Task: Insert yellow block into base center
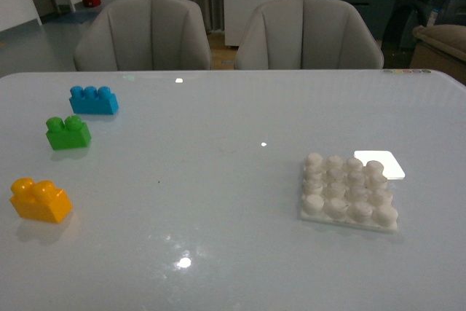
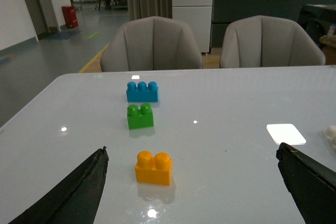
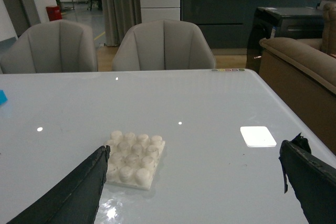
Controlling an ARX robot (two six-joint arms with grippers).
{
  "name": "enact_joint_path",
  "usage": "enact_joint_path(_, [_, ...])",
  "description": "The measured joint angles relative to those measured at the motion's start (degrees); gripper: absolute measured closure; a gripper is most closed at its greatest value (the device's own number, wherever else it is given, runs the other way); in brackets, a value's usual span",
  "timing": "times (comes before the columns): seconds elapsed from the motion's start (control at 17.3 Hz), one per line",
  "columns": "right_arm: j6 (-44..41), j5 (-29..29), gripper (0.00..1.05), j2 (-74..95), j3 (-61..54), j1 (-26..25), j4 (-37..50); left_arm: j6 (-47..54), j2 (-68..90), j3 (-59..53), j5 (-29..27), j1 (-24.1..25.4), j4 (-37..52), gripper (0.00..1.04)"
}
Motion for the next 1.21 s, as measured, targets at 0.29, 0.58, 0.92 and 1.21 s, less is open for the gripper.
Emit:
enact_joint_path(0.29, [0.0, 0.0, 0.06, 0.0, 0.0, 0.0, 0.0, 0.0, 0.0, 0.0, 0.0, 0.0, 0.0, 0.07])
enact_joint_path(0.58, [0.0, 0.0, 0.06, 0.0, 0.0, 0.0, 0.0, 0.0, 0.0, 0.0, 0.0, 0.0, 0.0, 0.07])
enact_joint_path(0.92, [0.0, 0.0, 0.06, 0.0, 0.0, 0.0, 0.0, 0.0, 0.0, 0.0, 0.0, 0.0, 0.0, 0.07])
enact_joint_path(1.21, [4.0, 4.9, 0.06, 2.7, 0.6, 1.7, -2.8, 0.0, 0.0, 0.0, 0.0, 0.0, 0.0, 0.07])
